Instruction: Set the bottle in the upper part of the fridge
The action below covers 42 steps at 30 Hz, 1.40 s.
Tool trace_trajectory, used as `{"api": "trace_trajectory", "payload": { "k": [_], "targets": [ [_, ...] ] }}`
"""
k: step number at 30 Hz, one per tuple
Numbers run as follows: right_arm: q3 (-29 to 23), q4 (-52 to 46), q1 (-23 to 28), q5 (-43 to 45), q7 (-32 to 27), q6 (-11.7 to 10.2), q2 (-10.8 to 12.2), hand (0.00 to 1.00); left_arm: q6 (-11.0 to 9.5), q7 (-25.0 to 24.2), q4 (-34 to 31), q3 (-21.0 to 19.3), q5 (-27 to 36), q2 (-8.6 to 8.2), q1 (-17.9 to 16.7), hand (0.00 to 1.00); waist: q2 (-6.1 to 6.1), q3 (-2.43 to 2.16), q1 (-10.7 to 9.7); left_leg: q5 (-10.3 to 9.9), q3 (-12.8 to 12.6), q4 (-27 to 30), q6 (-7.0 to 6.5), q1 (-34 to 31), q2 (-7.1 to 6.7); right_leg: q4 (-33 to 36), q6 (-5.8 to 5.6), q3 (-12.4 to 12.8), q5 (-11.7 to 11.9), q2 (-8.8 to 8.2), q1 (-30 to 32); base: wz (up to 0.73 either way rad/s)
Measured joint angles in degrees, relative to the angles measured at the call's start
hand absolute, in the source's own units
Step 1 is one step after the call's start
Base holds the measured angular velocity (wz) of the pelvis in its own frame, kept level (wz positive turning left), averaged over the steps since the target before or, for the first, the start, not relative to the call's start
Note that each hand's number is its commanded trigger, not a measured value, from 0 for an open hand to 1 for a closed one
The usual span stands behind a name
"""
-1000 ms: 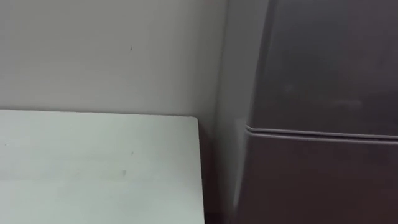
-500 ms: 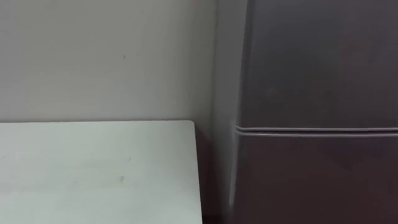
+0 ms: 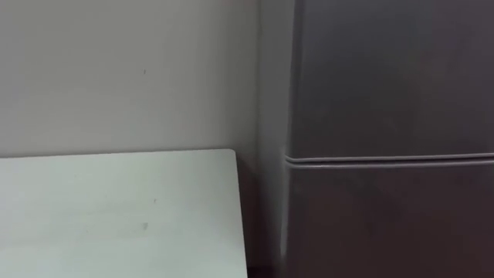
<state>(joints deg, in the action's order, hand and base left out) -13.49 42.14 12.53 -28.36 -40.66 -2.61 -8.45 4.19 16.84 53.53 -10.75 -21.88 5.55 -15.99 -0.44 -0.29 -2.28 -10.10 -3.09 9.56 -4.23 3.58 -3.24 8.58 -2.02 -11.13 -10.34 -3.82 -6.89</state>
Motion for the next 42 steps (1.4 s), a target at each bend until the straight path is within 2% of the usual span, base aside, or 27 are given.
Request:
{"api": "trace_trajectory", "payload": {
  "k": [6,10,13,17,21,23,32,42],
  "targets": [
    [6.29,3.47,0.55,4.31,7.58,-0.23,-0.12,0.00,-1.31,0.09,0.09,0.50,0.03,0.02,-0.08,0.00,0.08,0.02,0.12,-0.01,-0.02,-0.28,0.04,0.10,0.03,0.02,0.06,-0.05,-0.13,0.00,-0.10,0.00],
    [10.02,6.84,0.58,8.12,13.90,-0.55,-0.01,0.00,-3.17,0.06,0.22,2.33,2.71,-0.15,0.40,0.00,-0.31,0.06,0.83,-0.05,-0.03,-0.26,0.03,0.05,0.01,0.01,0.04,-0.01,-0.22,-0.03,-0.07,0.00],
    [11.71,8.09,0.48,12.07,18.39,-0.59,0.15,0.00,-4.52,0.03,3.22,3.07,4.85,-0.24,1.87,0.00,-0.18,0.18,1.06,-0.07,-0.03,-0.20,0.02,0.09,0.00,-0.02,0.02,-0.21,-0.24,-0.03,-0.11,0.00],
    [13.04,9.33,0.40,16.79,24.50,-0.59,0.47,0.00,-4.77,0.00,5.26,3.34,4.96,-0.24,2.32,0.00,-0.30,0.25,1.23,-0.10,0.21,-0.23,0.04,-0.02,-0.04,-0.12,0.02,-0.41,-0.24,-0.03,-0.14,0.02],
    [15.73,12.15,-0.45,16.98,28.76,-0.53,0.47,0.00,-4.76,-0.01,6.25,4.14,5.10,-0.20,2.44,0.00,-0.46,0.25,1.62,-0.11,0.38,-0.25,0.02,-0.10,-0.11,-0.59,0.01,-0.70,-0.23,-0.06,-0.32,0.02],
    [16.75,14.42,-0.93,16.93,31.01,-0.41,0.48,0.00,-4.76,-0.23,6.27,4.36,5.15,-0.37,2.60,0.00,-0.51,0.25,2.54,-0.18,0.45,-0.24,-0.03,-0.09,-0.15,-0.69,-0.02,-0.88,-0.21,-0.09,-0.55,0.04],
    [16.87,17.94,-2.55,17.48,35.90,0.20,0.52,0.00,-4.65,-2.95,6.26,4.37,4.81,-0.37,2.74,0.00,-0.49,0.30,2.88,-0.37,1.13,0.10,-0.01,-0.91,-0.19,-0.83,-0.03,-2.05,-0.21,-0.17,-0.40,0.05],
    [16.88,18.72,-2.43,18.17,38.35,0.31,0.74,0.00,-4.54,-2.95,6.27,4.36,4.74,-0.37,2.66,0.00,-0.84,0.45,2.88,-0.38,1.43,0.06,-0.02,-0.97,-0.32,-0.93,-0.11,-2.03,-0.29,-0.19,-0.51,0.00]
  ]
}}
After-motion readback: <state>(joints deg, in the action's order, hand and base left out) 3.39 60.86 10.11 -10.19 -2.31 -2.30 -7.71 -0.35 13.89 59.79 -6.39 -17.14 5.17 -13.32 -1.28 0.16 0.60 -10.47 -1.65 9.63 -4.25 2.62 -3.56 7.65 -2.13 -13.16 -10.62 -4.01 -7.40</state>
